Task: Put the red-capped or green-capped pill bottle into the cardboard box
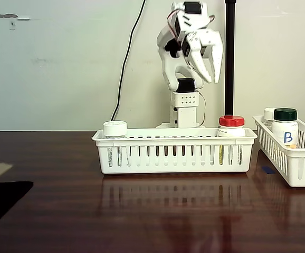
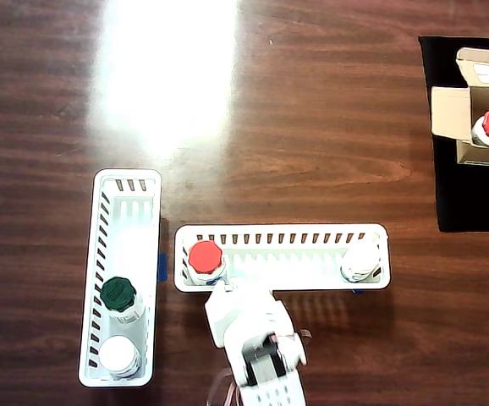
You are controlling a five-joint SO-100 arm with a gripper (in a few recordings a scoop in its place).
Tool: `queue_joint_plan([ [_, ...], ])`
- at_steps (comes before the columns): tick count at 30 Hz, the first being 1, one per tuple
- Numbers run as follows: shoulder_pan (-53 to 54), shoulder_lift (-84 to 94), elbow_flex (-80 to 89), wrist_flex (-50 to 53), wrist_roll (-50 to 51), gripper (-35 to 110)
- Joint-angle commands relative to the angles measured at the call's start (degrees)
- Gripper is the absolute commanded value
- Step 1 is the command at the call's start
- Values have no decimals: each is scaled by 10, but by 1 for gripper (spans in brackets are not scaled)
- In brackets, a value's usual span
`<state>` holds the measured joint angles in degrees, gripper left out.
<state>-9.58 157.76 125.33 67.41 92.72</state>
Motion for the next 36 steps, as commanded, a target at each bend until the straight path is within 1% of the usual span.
queue_joint_plan([
  [1, -6, 69, 63, -37, 12, 0],
  [13, -25, 158, 290, -171, 42, 0],
  [17, -61, 236, 349, -156, 42, 0],
  [20, -76, 388, 420, -98, 54, 0],
  [24, -87, 387, 442, -103, 68, 0],
  [28, -115, 392, 442, -65, 58, 0],
  [31, -147, 392, 442, -32, -19, 0],
  [33, -154, 390, 443, -19, -25, 0],
  [36, -202, 390, 443, -19, -114, 0],
])
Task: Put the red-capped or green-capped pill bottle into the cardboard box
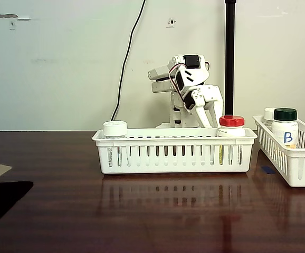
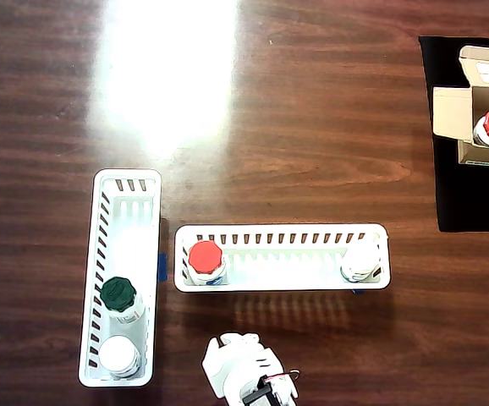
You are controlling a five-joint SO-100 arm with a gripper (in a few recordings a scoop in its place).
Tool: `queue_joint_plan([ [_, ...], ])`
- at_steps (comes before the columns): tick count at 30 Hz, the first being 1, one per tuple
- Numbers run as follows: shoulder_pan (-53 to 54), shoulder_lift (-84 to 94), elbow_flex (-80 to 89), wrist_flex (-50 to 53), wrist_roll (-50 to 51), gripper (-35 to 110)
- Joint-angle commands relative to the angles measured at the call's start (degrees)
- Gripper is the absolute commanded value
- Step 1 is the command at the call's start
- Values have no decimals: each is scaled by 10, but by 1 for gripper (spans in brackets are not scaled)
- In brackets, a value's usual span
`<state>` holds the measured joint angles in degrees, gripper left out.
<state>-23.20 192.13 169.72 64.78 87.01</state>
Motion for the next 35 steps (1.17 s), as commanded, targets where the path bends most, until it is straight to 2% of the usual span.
queue_joint_plan([
  [1, -88, 47, -1, 7, -85, 0],
  [8, -175, 47, -1, 7, -236, 0],
  [15, -178, 47, -1, 7, -307, 0],
  [35, -177, 47, -1, 7, -384, 0],
])
